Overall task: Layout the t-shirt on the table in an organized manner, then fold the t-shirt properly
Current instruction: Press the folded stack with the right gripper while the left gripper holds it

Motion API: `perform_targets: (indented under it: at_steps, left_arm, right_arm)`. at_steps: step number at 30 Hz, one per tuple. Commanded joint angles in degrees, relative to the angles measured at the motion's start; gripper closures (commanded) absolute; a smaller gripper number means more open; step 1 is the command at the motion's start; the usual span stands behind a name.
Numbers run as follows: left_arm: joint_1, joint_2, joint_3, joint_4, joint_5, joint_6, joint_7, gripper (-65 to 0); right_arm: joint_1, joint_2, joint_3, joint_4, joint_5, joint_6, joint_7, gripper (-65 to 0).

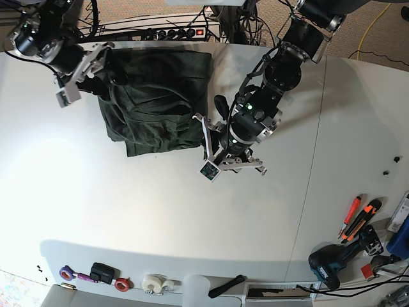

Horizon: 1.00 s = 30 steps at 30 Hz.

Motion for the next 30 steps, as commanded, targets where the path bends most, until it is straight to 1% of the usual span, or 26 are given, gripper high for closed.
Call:
perform_targets:
  at_steps: [1,3,5,10,11,12,15,16,17,23,30]
  left_arm:
    - [-1.1,0.3,-0.2,1.1,0.2,0.2,-1.1,-16.5]
    - [-1.1,0.3,-0.2,1.1,0.2,0.2,-1.1,-16.5]
    - [-1.1,0.3,-0.2,1.1,0.2,0.2,-1.1,-16.5]
    - [-1.1,0.3,-0.2,1.1,0.2,0.2,-1.1,-16.5]
    - [-1.1,0.3,-0.2,1.1,0.2,0.2,-1.1,-16.5]
    - [-1.1,0.3,-0.2,1.1,0.2,0.2,-1.1,-16.5]
    - [-1.1,0.3,-0.2,1.1,0.2,0.2,-1.2,-16.5]
    - [-1.1,0.3,-0.2,1.1,0.2,0.2,-1.2,-16.5]
    - [-1.1,0.3,-0.2,1.1,0.3,0.2,-1.2,-16.5]
    - [-1.1,0.3,-0.2,1.1,1.1,0.2,-1.3,-16.5]
    - [-1.1,0.3,-0.2,1.1,1.1,0.2,-1.3,-16.5]
  right_arm:
    - [-0.1,0.7,-0.4,0.8,-0.3,0.1,2.6,-37.0]
    - [-0.1,0.7,-2.0,0.8,-4.3,0.1,4.5,-37.0]
    - [-0.1,0.7,-3.8,0.5,-6.9,0.1,6.1,-37.0]
    - [-0.1,0.7,-9.1,0.2,-7.3,0.1,6.5,-36.5]
    - [-0.1,0.7,-10.2,0.2,-7.3,0.1,6.4,-34.3]
    - [-0.1,0.7,-11.3,0.2,-7.3,0.1,6.3,-29.7]
    - [-0.1,0.7,-14.8,0.2,-7.3,0.1,5.8,-9.0]
    - [-0.1,0.7,-15.9,0.2,-7.3,0.1,5.3,-3.4]
    - [-0.1,0.7,-17.1,0.2,-7.3,0.1,4.6,0.0]
    - [-0.1,0.7,-25.4,0.2,-3.8,0.1,-0.3,0.0]
    - [0.2,0.7,-34.5,0.2,-3.4,0.1,0.0,0.0]
